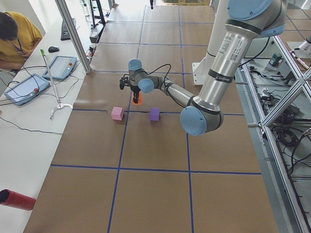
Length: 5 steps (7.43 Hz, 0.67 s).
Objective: Arrange blocks in a line
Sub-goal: 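Carry the orange cube with the left gripper toward the purple cube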
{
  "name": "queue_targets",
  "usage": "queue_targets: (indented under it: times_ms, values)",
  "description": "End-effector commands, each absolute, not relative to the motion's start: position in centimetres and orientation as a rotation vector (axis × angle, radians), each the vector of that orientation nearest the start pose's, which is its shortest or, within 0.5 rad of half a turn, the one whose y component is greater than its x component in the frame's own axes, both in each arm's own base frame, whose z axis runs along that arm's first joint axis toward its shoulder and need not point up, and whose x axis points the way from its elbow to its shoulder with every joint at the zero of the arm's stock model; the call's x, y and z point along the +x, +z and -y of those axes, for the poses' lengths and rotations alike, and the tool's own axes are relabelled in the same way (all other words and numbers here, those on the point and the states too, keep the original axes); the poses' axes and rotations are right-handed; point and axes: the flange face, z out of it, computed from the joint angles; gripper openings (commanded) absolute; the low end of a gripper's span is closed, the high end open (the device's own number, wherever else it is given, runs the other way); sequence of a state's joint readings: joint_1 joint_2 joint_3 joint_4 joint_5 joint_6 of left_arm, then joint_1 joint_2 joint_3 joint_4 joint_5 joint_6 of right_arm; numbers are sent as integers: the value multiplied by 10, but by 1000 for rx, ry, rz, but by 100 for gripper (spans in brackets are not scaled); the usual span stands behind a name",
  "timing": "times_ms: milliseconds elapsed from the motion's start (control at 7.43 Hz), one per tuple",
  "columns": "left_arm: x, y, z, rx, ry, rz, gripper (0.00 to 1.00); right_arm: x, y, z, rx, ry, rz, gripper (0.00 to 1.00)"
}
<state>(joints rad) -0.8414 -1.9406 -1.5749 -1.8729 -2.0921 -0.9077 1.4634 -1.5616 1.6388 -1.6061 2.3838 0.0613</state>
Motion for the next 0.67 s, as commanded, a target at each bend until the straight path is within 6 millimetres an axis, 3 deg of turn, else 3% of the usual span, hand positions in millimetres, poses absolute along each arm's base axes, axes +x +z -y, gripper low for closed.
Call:
queue_targets:
  times_ms: [0,269,404,538]
  values:
    - [351,471,532,60,39,-778,25,7,622,501,-30,-60,813,100]
    - [350,475,533,56,36,-774,28,7,622,501,-30,-60,813,100]
    - [349,474,534,56,30,-775,73,7,622,501,-30,-60,813,100]
    - [350,474,533,51,21,-775,100,7,622,501,-30,-60,813,100]
